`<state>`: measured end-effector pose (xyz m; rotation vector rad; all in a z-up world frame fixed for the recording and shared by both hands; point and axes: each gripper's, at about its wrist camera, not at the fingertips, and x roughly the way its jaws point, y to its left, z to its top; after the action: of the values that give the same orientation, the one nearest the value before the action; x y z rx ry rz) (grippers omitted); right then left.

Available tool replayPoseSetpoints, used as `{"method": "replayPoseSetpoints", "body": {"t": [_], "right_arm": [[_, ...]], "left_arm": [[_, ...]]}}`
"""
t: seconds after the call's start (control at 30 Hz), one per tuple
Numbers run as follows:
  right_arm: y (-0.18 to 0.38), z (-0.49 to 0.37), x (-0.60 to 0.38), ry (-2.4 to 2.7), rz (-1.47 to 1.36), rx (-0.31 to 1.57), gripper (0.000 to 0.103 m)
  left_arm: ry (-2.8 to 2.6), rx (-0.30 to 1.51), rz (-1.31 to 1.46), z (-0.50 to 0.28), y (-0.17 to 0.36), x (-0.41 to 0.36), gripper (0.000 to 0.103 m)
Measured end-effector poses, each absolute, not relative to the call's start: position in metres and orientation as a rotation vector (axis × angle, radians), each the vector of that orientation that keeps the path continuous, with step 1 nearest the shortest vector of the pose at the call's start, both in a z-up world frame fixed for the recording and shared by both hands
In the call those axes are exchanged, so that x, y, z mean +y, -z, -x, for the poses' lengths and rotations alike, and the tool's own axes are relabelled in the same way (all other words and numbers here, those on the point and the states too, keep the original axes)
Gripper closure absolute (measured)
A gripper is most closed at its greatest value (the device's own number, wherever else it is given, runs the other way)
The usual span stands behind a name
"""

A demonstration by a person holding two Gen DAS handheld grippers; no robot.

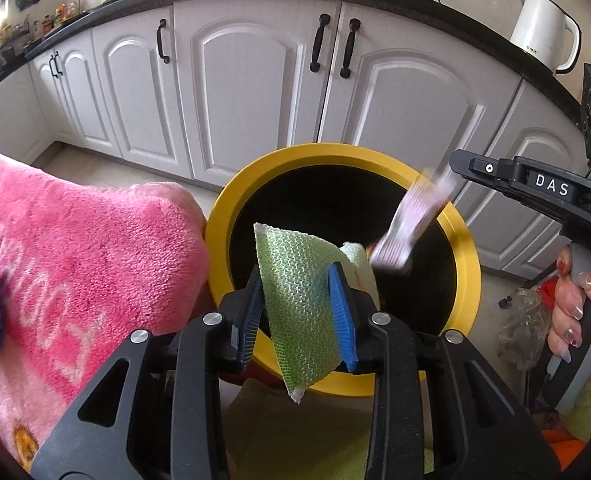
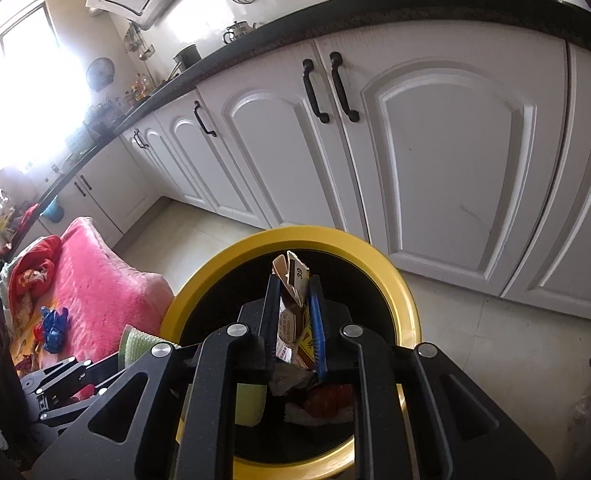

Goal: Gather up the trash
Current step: 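Open both tools to drop the sponge and wrapper into the bin, then move both tools back over the remaining wrappers on the blanket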

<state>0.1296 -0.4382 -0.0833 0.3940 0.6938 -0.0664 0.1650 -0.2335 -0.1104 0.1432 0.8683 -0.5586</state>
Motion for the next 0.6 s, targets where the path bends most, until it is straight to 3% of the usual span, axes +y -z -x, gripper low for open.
{"method": "replayPoseSetpoints", "body": {"t": [0.1,0.17,0.2,0.3,0.47,0.53,0.6], "right_arm": [[0.084,-0.130,-0.439,0.073,-0.401,0.697,0.086],[0.084,-0.130,-0.441,0.081,-0.409,0.697,0.076],[0.084,-0.129,-0.442,0.084,-0.412,0.693,0.071],[0.081,-0.128,-0.443,0.089,-0.409,0.686,0.070],[0.074,-0.125,-0.440,0.095,-0.398,0.664,0.061],[0.070,-0.123,-0.438,0.097,-0.391,0.653,0.054],[0.066,-0.122,-0.436,0.101,-0.376,0.637,0.050]], "left_arm": [[0.557,0.873,-0.139,-0.165,0.111,-0.232,0.073],[0.556,0.874,-0.131,-0.164,0.109,-0.231,0.066],[0.554,0.873,-0.127,-0.164,0.109,-0.229,0.058],[0.549,0.868,-0.110,-0.165,0.105,-0.225,0.053],[0.521,0.854,-0.060,-0.165,0.094,-0.211,0.030],[0.505,0.840,-0.045,-0.164,0.089,-0.205,0.015],[0.488,0.818,-0.028,-0.163,0.082,-0.197,0.011]]}}
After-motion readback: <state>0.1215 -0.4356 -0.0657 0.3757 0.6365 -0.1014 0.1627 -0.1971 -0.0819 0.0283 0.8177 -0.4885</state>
